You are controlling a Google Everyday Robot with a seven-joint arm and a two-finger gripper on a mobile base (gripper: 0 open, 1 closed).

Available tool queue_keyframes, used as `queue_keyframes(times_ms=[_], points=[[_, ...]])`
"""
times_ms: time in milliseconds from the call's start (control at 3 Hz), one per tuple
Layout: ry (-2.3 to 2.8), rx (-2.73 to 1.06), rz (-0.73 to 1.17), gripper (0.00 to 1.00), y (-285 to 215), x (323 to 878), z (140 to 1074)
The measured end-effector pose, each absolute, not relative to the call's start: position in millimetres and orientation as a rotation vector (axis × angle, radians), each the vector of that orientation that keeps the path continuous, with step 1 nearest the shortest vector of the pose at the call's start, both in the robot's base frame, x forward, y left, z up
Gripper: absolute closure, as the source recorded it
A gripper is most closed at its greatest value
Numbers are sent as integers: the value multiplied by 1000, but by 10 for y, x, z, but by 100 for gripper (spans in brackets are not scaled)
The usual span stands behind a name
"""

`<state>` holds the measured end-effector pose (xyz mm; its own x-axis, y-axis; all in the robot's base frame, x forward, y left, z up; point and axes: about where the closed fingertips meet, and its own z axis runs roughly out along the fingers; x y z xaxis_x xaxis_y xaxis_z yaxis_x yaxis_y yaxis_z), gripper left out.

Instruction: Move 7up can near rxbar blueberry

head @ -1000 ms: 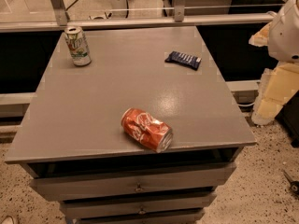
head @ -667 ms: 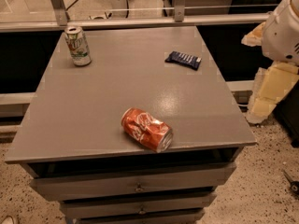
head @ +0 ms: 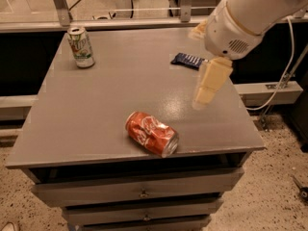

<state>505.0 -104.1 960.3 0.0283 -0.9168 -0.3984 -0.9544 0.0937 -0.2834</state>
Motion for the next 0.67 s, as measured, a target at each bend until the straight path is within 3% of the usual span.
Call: queue_keyframes(times_ms=[333, 667], points=[[1723, -1821, 184, 0, -326, 5508, 9660], [1723, -1821, 184, 0, -326, 5508, 9660]])
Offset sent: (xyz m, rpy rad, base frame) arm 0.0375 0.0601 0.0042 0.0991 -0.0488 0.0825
